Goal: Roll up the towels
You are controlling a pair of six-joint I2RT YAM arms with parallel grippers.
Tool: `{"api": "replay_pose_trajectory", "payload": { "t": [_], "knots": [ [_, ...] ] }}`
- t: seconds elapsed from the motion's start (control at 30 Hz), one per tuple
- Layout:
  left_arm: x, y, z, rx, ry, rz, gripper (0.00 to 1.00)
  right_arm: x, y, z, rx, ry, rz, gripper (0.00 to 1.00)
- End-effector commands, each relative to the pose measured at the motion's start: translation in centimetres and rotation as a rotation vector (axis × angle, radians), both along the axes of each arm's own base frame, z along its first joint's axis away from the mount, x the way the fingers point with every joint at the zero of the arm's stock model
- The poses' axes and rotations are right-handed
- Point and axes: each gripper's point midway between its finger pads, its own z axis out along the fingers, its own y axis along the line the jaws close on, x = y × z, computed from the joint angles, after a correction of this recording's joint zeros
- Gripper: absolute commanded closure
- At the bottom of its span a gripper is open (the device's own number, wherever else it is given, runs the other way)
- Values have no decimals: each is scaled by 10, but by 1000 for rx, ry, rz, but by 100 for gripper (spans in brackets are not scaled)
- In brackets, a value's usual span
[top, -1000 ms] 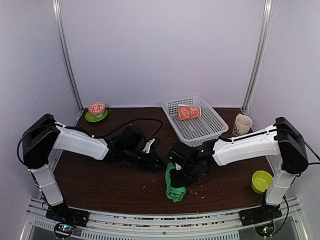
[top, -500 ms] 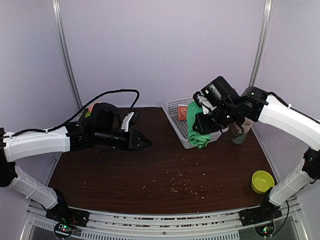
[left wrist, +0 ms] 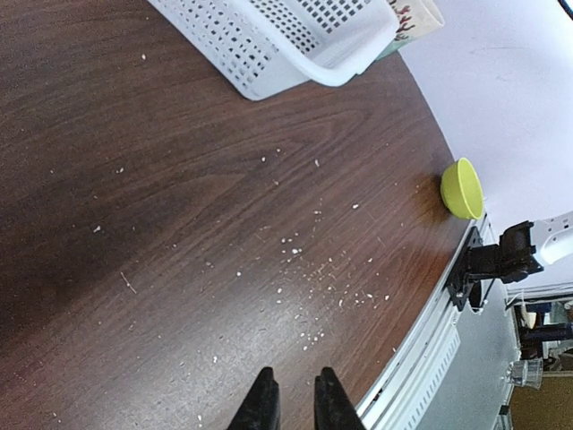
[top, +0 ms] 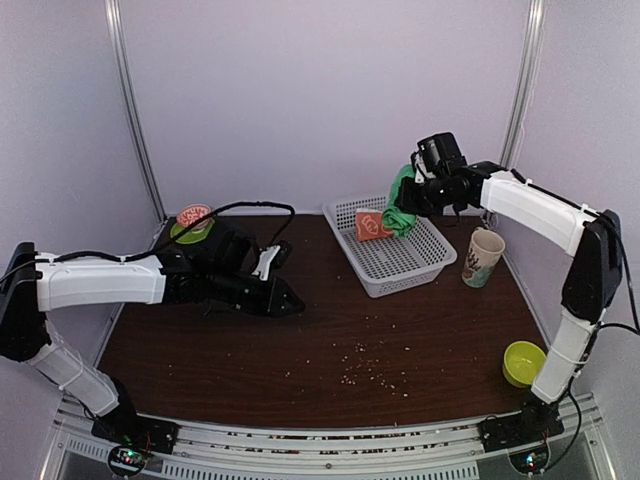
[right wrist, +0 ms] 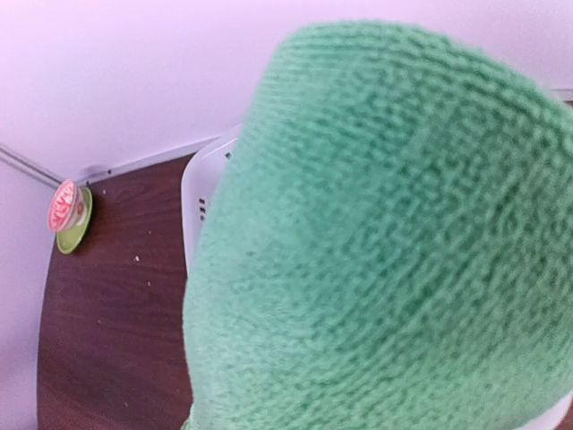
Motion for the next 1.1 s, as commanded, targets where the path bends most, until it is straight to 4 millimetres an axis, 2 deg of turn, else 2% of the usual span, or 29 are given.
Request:
{"api": "replay_pose_trajectory", "payload": {
  "t": [0.0, 0.13, 0.4, 0.77, 1.07],
  "knots": [
    [9, -12, 2, -44, 8, -11, 85, 38, 17, 21, 329, -89, -129, 100],
    [12, -19, -4, -45, 38, -13, 85, 62, 1, 4, 476, -128, -344, 100],
    [18, -22, -10, -31, 66, -2, 86, 101, 0, -39, 601, -80, -570, 100],
    [31, -11, -20, -12, 86, 20, 86, 124, 12, -97, 539, 14, -609, 100],
    [37, -8, -28, -13, 104, 23, 86, 126, 12, -132, 499, 68, -639, 100]
  ]
}}
